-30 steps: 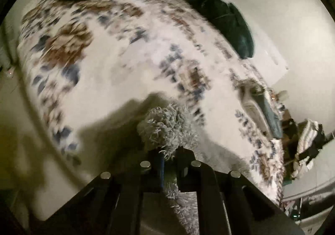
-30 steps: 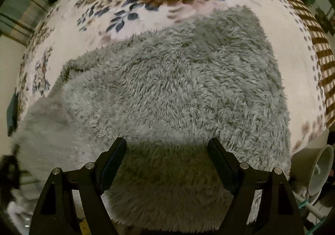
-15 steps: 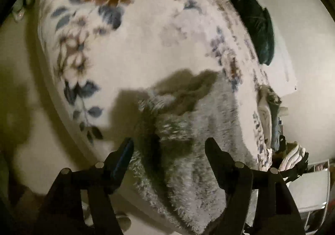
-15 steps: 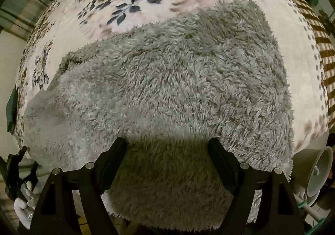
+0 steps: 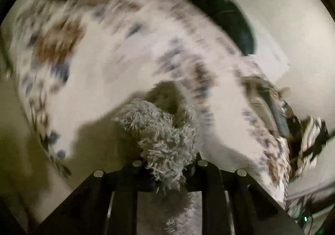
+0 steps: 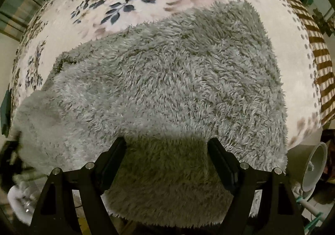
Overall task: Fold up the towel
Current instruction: 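Grasp the blanket corner with the left gripper and lift it up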
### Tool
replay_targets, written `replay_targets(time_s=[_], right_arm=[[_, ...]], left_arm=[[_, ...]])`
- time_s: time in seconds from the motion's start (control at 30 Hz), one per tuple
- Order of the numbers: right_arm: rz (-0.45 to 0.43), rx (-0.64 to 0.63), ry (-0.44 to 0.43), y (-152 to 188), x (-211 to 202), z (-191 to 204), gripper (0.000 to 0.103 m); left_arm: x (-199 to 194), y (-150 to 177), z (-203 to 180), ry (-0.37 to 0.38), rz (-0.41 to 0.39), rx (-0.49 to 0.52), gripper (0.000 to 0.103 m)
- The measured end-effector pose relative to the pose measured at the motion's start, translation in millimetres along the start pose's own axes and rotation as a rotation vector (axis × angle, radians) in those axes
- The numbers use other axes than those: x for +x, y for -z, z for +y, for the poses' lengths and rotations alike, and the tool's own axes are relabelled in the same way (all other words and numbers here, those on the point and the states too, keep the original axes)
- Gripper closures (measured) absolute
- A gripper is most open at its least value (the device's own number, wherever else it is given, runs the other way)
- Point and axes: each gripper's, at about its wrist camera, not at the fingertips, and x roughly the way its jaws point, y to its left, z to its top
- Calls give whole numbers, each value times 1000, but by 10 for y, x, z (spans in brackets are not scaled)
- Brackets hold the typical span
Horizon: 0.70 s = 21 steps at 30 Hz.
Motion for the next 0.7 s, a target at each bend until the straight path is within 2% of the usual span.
replay_targets(time_s=[0.1, 0.2, 0.33, 0.37, 0.47, 0.57, 0.7], right_arm=[[2, 11, -41, 9, -33, -8, 20], [-3, 29, -77, 18, -90, -109, 20], [-31, 75, -104, 27, -310, -414, 20], [-43, 93, -103, 36, -395, -546, 20], [-65, 142, -82, 86, -554, -964, 20], [-65, 191, -18, 103, -589, -1481, 20], [-57, 275, 42, 120, -594, -2194, 20]], left_arm=[[-396, 19, -581, 95, -39, 87, 88], [-689, 169, -1234, 211, -20, 176, 88], [-775, 598, -2092, 347, 88, 264, 88], [-746, 781, -2331, 389, 133, 289, 88], [-651, 1283, -2934, 455, 215, 393, 88], [-455, 1787, -3364, 480, 298, 476, 88], [-103, 2362, -3723, 433, 424, 560, 88]])
